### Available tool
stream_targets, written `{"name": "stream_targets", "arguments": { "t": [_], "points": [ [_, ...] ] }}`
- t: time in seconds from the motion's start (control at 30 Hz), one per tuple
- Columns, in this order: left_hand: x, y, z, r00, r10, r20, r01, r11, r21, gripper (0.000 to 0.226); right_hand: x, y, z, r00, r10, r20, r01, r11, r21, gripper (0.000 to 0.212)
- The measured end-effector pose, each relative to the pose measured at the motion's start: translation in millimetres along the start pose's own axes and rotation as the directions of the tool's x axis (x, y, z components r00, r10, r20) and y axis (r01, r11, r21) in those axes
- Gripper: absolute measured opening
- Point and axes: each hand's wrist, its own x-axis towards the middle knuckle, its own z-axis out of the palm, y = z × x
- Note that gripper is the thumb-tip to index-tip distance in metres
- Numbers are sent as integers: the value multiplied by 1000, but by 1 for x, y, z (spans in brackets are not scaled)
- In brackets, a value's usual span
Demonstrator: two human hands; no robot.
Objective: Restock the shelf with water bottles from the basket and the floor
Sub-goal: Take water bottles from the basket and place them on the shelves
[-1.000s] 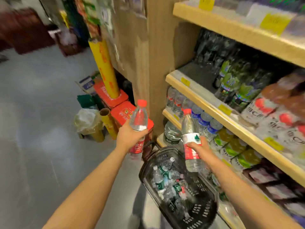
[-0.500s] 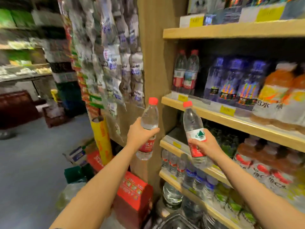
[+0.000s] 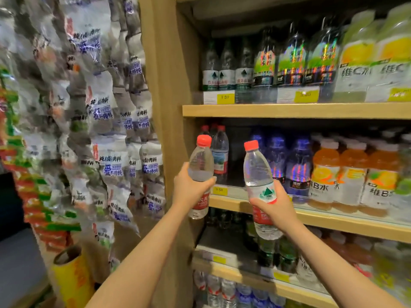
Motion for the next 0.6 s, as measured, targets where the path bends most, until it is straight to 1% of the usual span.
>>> {"name": "stream_targets", "arguments": {
  "t": [0.1, 0.2, 0.4, 0.53, 0.6],
  "points": [
    [17, 4, 11, 998, 54, -20, -54, 997, -50, 47, 13, 2, -4, 999, -37, -34, 36, 999, -29, 46],
    [31, 3, 17, 997, 69, -37, -71, 995, -73, 49, 21, 1, -7, 998, -49, -43, 45, 996, -73, 47],
    [82, -4, 33, 992, 104, -74, -110, 991, -75, 52, 42, -1, 1, 993, -81, -80, 71, 990, -120, 50],
    [110, -30, 41, 994, 78, -77, -84, 992, -89, 51, 44, 2, 17, 990, -71, -125, 54, 989, -136, 50],
    [123, -44, 47, 996, 0, -89, -10, 994, -106, 50, 47, 4, 24, 990, -59, -127, 42, 990, -134, 49]
  ]
}}
